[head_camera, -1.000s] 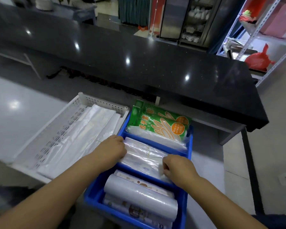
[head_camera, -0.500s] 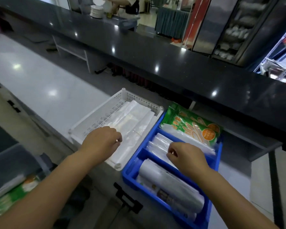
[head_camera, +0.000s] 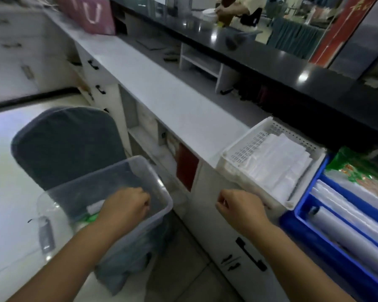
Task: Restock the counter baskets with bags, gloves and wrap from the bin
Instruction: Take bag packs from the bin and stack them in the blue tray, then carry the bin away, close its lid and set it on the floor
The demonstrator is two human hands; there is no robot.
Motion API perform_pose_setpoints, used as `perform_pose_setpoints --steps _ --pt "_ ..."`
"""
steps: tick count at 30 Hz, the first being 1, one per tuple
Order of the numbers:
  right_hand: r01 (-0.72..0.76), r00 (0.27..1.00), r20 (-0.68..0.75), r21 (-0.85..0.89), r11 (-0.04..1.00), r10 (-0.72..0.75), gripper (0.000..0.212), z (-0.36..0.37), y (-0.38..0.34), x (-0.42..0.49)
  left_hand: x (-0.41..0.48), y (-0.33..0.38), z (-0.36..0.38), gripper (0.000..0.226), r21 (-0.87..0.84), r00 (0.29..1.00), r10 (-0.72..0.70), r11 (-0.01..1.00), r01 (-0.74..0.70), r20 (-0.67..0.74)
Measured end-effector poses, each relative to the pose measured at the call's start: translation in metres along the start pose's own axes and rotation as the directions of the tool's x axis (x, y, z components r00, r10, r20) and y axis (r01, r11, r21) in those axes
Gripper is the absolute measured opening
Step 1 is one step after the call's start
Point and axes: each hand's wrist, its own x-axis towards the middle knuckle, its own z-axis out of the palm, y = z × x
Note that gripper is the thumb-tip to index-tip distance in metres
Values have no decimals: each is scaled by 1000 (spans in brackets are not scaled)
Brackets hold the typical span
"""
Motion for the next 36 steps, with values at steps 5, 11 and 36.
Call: perform_pose_setpoints --steps 5,11,36 --pt "92 988 117 40 995 -96 18 47 -93 26 -56 -101 5 20 73 981 -187 980 184 42" --pt "147 969 185 93 985 -162 14 95 -150 60 -75 -169 19 16 35 947 -312 950 310 76" --pt "-404 850 426 149 902 311 18 215 -219 176 105 -343 82 22 55 948 -154 988 144 278"
